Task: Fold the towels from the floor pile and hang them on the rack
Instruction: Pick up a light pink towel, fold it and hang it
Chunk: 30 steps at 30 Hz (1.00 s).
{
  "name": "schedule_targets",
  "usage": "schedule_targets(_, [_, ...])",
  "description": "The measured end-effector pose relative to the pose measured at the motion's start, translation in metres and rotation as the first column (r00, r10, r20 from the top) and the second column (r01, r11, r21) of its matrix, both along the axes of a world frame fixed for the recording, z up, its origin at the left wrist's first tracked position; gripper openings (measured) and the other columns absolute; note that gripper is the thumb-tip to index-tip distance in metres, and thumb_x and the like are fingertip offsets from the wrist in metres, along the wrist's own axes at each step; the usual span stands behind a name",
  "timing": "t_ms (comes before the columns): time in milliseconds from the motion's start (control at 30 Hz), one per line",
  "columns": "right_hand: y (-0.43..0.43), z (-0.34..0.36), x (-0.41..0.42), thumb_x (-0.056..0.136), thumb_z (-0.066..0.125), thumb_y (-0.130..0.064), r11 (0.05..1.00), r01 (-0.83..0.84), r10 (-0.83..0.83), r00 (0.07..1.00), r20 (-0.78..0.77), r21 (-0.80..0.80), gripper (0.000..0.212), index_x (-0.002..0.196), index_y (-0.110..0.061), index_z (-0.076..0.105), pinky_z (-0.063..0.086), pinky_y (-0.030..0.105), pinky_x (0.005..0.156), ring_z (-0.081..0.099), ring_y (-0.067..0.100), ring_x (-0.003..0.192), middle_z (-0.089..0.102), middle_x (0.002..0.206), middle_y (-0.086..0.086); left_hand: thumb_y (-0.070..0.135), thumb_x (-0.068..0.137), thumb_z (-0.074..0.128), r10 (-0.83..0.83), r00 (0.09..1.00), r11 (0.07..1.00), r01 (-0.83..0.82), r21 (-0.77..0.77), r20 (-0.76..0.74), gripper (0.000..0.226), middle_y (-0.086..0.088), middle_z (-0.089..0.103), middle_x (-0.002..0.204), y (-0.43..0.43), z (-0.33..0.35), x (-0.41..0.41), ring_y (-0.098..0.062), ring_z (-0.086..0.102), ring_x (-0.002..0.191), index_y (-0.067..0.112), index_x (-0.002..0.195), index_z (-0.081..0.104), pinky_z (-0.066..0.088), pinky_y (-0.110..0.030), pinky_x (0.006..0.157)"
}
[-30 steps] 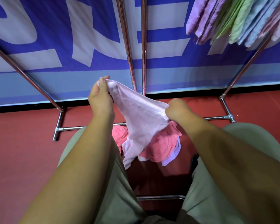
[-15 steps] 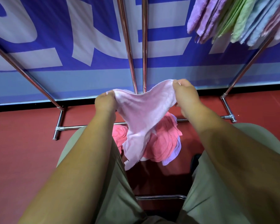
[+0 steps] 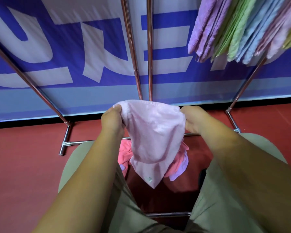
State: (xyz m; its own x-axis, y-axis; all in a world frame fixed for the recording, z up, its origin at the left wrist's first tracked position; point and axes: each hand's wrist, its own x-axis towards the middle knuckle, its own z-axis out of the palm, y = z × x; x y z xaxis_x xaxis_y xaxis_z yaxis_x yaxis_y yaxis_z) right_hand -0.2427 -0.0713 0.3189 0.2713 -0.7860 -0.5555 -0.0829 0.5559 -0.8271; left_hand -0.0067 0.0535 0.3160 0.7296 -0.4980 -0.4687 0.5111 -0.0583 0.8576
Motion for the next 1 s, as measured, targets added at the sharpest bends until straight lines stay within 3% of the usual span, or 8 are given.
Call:
schedule_targets(100, [0.012, 0.009, -0.007, 0.089, 0.049, 0.016, 0.993, -0.087, 0.082, 0.995, -0.06, -0.083, 0.027, 0.109, 0.022, 0.065, 0.06, 0.04, 0.078, 0.071, 0.032, 0.092, 0.07, 0.118, 0.033, 0.013, 0.1, 0.067, 0.045, 0.998, 0.999, -0.046, -0.012, -0.049, 0.008, -0.004, 0.077, 0.088, 0.008, 0.015, -0.003, -0.018, 0.072, 0.073, 0.01, 0.097, 0.074, 0.059, -0.031, 0.073])
schedule_targets(200, [0.016, 0.023, -0.018, 0.098, 0.066, -0.008, 0.985, -0.05, 0.038, 0.997, -0.073, -0.165, 0.011, 0.101, -0.003, 0.076, 0.057, 0.048, 0.093, 0.07, 0.028, 0.098, 0.075, 0.117, 0.019, 0.022, 0.097, 0.076, -0.017, 0.999, 0.997, 0.014, -0.07, -0.032, 0.011, -0.001, 0.082, 0.09, 0.013, 0.037, -0.009, -0.018, 0.077, 0.08, 0.013, 0.102, 0.079, 0.062, -0.031, 0.076])
schedule_targets(400, [0.02, 0.087, -0.022, 0.084, 0.081, -0.026, 0.908, 0.087, -0.11, 0.993, -0.033, -0.41, 0.015, 0.086, -0.011, 0.08, 0.063, 0.059, 0.088, 0.073, 0.026, 0.082, 0.08, 0.094, 0.014, 0.028, 0.09, 0.082, -0.079, 0.992, 0.981, 0.094, -0.169, 0.095, 0.019, -0.002, 0.083, 0.098, 0.017, 0.099, -0.008, -0.022, 0.08, 0.091, 0.016, 0.105, 0.082, 0.063, -0.034, 0.077])
schedule_targets(533, [0.003, 0.143, -0.016, 0.084, 0.061, -0.034, 0.811, -0.009, -0.09, 0.986, -0.139, -0.586, 0.027, 0.088, -0.019, 0.082, 0.059, 0.042, 0.077, 0.069, 0.022, 0.079, 0.079, 0.085, 0.003, 0.027, 0.091, 0.079, 0.016, 0.985, 0.97, 0.026, -0.242, 0.17, 0.023, -0.003, 0.083, 0.103, 0.014, 0.149, 0.0, -0.02, 0.078, 0.089, 0.016, 0.111, 0.081, 0.06, -0.029, 0.073])
schedule_targets(600, [-0.015, 0.173, -0.018, 0.077, 0.051, -0.043, 0.744, -0.049, -0.099, 0.978, -0.182, -0.667, 0.042, 0.101, -0.025, 0.08, 0.062, 0.048, 0.078, 0.071, 0.025, 0.08, 0.08, 0.089, 0.005, 0.028, 0.091, 0.077, 0.039, 0.976, 0.964, 0.02, -0.266, 0.214, 0.018, -0.002, 0.083, 0.097, 0.014, 0.18, 0.002, -0.018, 0.074, 0.079, 0.017, 0.104, 0.082, 0.057, -0.027, 0.065])
schedule_targets(767, [-0.003, 0.268, -0.03, 0.088, 0.053, -0.031, 0.608, -0.07, -0.229, 0.938, -0.259, -0.791, 0.033, 0.087, -0.005, 0.073, 0.055, 0.04, 0.053, 0.063, 0.031, 0.056, 0.069, 0.067, 0.015, 0.037, 0.086, 0.079, 0.102, 0.944, 0.943, 0.008, -0.332, 0.313, 0.019, 0.002, 0.074, 0.083, 0.016, 0.252, 0.02, -0.019, 0.067, 0.072, 0.018, 0.083, 0.078, 0.059, -0.032, 0.069])
schedule_targets(867, [-0.002, 0.299, -0.045, 0.086, 0.072, -0.037, 0.565, 0.051, -0.247, 0.963, -0.11, -0.823, 0.024, 0.083, -0.013, 0.075, 0.054, 0.035, 0.066, 0.064, 0.024, 0.067, 0.071, 0.074, 0.006, 0.046, 0.073, 0.086, 0.124, 0.942, 0.935, -0.006, -0.356, 0.312, 0.036, 0.001, 0.078, 0.085, 0.017, 0.283, 0.032, -0.023, 0.069, 0.073, 0.015, 0.09, 0.081, 0.056, -0.034, 0.067])
schedule_targets(1000, [-0.007, 0.323, -0.054, 0.081, 0.088, -0.024, 0.669, 0.2, -0.23, 0.971, 0.056, -0.716, 0.016, 0.087, -0.016, 0.076, 0.065, 0.051, 0.078, 0.074, 0.026, 0.081, 0.078, 0.094, 0.012, 0.045, 0.064, 0.094, 0.133, 0.917, 0.926, 0.019, -0.376, 0.375, 0.033, 0.006, 0.082, 0.086, 0.016, 0.317, 0.044, -0.016, 0.076, 0.083, 0.017, 0.077, 0.084, 0.062, -0.035, 0.078])
